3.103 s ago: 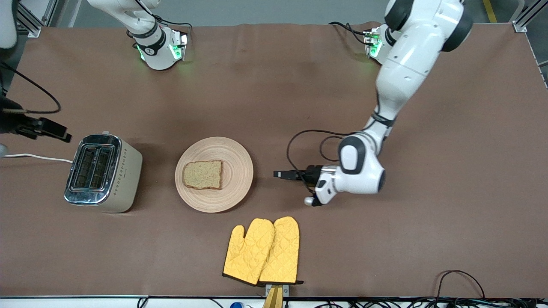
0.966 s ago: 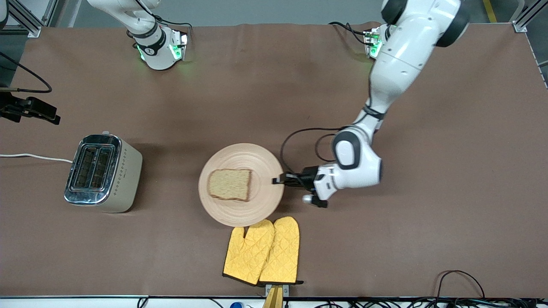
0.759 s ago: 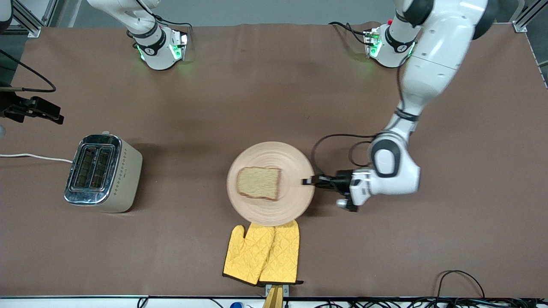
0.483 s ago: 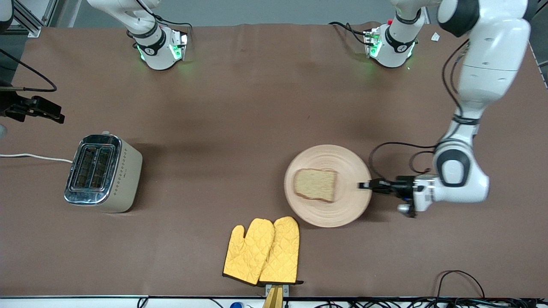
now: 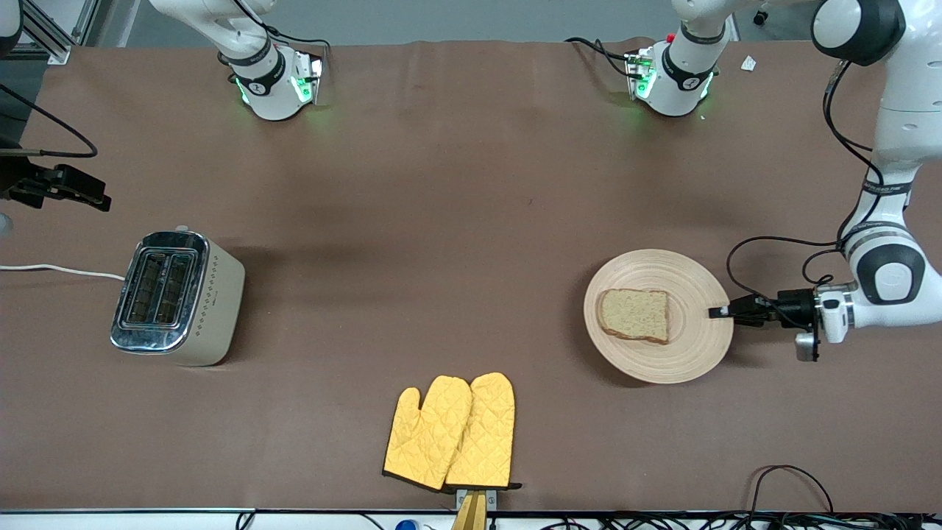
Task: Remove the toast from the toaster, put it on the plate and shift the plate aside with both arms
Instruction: 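Drag the plate with the left gripper away from the toaster, then release the plate and pull the left gripper back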
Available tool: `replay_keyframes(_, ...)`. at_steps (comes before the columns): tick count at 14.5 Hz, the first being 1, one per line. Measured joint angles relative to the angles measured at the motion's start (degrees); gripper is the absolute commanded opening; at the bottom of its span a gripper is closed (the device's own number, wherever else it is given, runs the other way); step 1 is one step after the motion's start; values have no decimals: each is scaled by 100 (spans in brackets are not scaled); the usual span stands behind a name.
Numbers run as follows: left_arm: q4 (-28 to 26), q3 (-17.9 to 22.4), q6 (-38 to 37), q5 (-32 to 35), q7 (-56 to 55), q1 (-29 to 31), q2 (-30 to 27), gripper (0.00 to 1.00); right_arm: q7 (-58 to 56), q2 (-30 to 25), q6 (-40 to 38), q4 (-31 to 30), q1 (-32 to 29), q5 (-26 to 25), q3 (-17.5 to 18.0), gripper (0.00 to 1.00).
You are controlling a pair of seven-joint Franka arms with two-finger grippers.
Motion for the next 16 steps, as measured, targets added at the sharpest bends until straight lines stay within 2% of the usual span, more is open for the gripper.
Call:
replay_keyframes(3,45,1,-236,0,69,341,251,2,0,0,20,1,0,0,-1,100)
replay_keyframes(5,162,0,-287,30,75,458,477,10,0,0,20,1,-1,0,-4,100)
replay_keyframes(6,212,-1,-302,46,38,474,547,33,0,0,20,1,-1,0,-4,100)
replay_keyframes(7,260,-7,-338,54,-46,475,582,81,0,0,20,1,0,0,-2,100)
replay_keyframes(8,299,-20,-367,68,-86,475,585,100,0,0,20,1,6,0,2,100)
replay_keyframes(11,592,-37,-406,386,-131,479,562,100,0,0,7,1,39,0,14,100)
replay_keyframes(16,1769,-212,-557,2457,-623,435,162,100,1,-2,11,4,144,0,23,100)
